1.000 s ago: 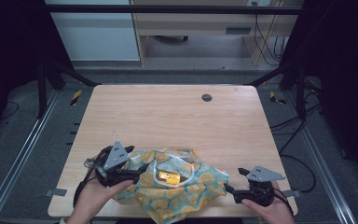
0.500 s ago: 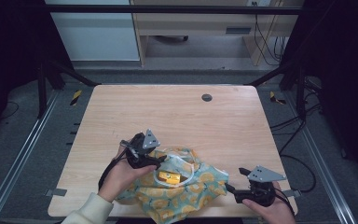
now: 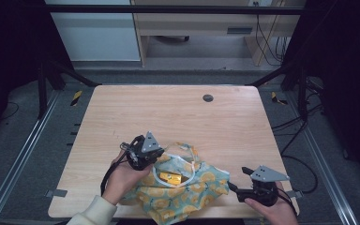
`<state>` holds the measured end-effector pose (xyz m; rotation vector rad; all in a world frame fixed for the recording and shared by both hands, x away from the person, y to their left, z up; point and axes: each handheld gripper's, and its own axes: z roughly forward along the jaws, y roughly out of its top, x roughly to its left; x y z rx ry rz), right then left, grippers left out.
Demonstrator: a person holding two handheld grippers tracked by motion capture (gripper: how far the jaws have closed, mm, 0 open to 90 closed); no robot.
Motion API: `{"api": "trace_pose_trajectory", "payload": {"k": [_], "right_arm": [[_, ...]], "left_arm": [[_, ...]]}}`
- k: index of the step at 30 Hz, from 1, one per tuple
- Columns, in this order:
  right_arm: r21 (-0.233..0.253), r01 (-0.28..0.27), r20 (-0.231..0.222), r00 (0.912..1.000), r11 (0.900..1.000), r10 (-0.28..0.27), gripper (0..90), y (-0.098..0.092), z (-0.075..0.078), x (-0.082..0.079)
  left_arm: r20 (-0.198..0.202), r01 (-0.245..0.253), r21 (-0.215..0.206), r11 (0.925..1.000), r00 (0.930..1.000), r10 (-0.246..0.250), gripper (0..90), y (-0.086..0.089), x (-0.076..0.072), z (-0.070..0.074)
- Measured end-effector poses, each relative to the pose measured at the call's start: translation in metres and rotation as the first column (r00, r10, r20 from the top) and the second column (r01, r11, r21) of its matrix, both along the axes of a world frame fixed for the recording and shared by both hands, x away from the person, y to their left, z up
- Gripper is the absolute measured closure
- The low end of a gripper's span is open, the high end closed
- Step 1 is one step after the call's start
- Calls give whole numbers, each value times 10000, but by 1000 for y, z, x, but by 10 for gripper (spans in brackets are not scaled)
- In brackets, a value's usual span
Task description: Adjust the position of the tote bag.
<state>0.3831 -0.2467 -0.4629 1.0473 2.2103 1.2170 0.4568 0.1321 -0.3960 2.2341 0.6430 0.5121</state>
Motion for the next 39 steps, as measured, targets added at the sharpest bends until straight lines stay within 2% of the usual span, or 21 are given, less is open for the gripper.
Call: {"api": "trace_pose_trajectory", "payload": {"k": [4, 8, 13, 16, 18, 20, 26, 32, 34, 37, 39], "right_arm": [[33, 155, 305, 9994, 9999, -156, 254, -1, 5, 1], [137, 168, 600, 9980, 9998, -176, 316, 1, 17, 3], [131, -440, 963, 9944, 9989, 425, 353, 19, 45, 12], [-149, -906, 1123, 9894, 9958, 917, 360, 39, 60, 24], [-323, -1186, 1109, 9864, 9924, 1215, 367, 52, 65, 33], [-486, -1380, 1032, 9844, 9892, 1424, 374, 62, 65, 42], [-466, -1625, 402, 9856, 9856, 1644, 385, 83, 50, 69], [-527, -2058, -29, 9786, 9772, 2059, 363, 106, 38, 93], [-719, -2130, -164, 9771, 9744, 2124, 364, 113, 32, 101], [-737, -2252, -231, 9743, 9715, 2241, 428, 120, 27, 112], [-767, -2417, -225, 9703, 9673, 2407, 551, 122, 26, 116]], "left_arm": [[302, 471, -565, 9973, 9985, -454, 893, 0, -17, 15], [530, 893, -707, 9935, 9949, -856, 894, 0, -35, 25], [638, 1021, -908, 9906, 9933, -965, 895, 1, -44, 30], [635, 1025, -989, 9898, 9933, -965, 897, 1, -43, 32], [659, 1016, -1121, 9885, 9933, -946, 898, 1, -42, 34], [702, 1043, -1138, 9880, 9928, -967, 899, 1, -42, 35], [798, 1212, -1263, 9846, 9905, -1117, 900, 0, -45, 42], [876, 1379, -1453, 9797, 9881, -1261, 900, -2, -48, 48], [877, 1440, -1524, 9778, 9874, -1318, 900, -1, -49, 49], [847, 1514, -1651, 9746, 9867, -1389, 900, 0, -52, 51], [882, 1541, -1654, 9741, 9861, -1410, 900, 0, -53, 52]]}}
